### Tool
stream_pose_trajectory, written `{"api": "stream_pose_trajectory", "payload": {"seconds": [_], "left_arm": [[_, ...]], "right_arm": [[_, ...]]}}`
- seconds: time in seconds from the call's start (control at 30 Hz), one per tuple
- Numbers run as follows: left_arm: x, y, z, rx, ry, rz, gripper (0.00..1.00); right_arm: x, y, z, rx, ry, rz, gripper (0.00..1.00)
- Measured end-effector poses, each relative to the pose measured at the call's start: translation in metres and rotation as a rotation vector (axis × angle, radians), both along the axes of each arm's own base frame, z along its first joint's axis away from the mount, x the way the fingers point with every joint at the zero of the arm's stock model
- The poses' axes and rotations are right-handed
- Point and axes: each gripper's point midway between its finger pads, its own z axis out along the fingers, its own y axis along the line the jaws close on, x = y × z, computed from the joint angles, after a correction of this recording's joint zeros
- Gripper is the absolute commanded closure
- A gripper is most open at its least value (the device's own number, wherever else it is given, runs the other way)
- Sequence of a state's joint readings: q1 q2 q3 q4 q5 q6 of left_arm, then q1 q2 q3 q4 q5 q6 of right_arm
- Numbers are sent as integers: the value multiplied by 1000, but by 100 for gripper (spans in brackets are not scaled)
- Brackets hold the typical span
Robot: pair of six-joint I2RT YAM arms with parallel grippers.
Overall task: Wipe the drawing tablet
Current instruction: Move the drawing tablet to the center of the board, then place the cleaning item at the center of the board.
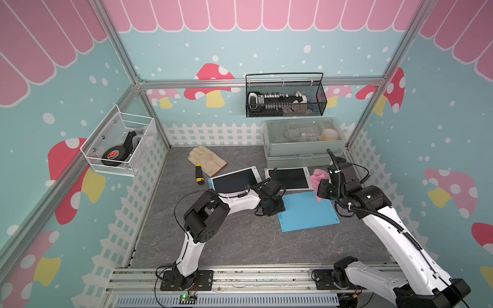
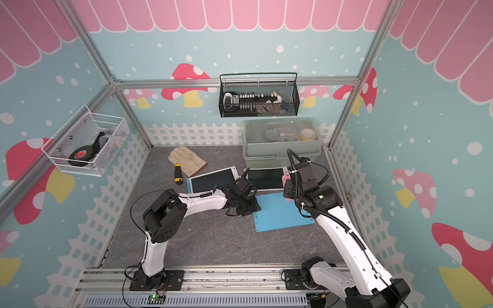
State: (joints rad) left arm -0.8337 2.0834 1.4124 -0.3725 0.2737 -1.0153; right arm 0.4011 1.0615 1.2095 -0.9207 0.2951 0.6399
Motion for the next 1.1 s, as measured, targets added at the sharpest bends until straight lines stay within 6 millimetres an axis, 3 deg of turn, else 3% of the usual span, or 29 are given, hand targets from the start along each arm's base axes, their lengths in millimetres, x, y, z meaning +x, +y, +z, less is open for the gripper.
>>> {"api": "stream_pose_trajectory", "payload": {"seconds": [0.23,0.33,0.4,0.47,0.6,0.7,0.77,0.9,1.0,1.1], "left_arm": [[2,-35,4,-49,-2,-38,46],[0,-33,6,-38,2,-36,43],[0,-21,8,-15,2,-16,42],[-1,-1,16,5,4,14,42],[10,63,60,3,-28,128,42],[22,121,94,-21,-80,236,42],[23,159,102,-17,-93,305,42],[2,220,81,43,-44,393,42],[-20,256,58,97,21,448,42],[-37,277,46,124,59,485,42]], "right_arm": [[-4,-2,-1,-5,8,-2,100],[-4,-2,-1,-4,12,1,100],[-5,1,-2,2,15,12,100],[-5,5,-3,16,22,32,100],[-8,22,-10,57,50,99,100],[-10,41,-29,71,110,157,100],[-13,51,-47,84,162,182,100],[-20,60,-81,97,264,186,100],[-25,64,-93,97,314,168,100],[-40,65,-104,83,353,143,100]]}}
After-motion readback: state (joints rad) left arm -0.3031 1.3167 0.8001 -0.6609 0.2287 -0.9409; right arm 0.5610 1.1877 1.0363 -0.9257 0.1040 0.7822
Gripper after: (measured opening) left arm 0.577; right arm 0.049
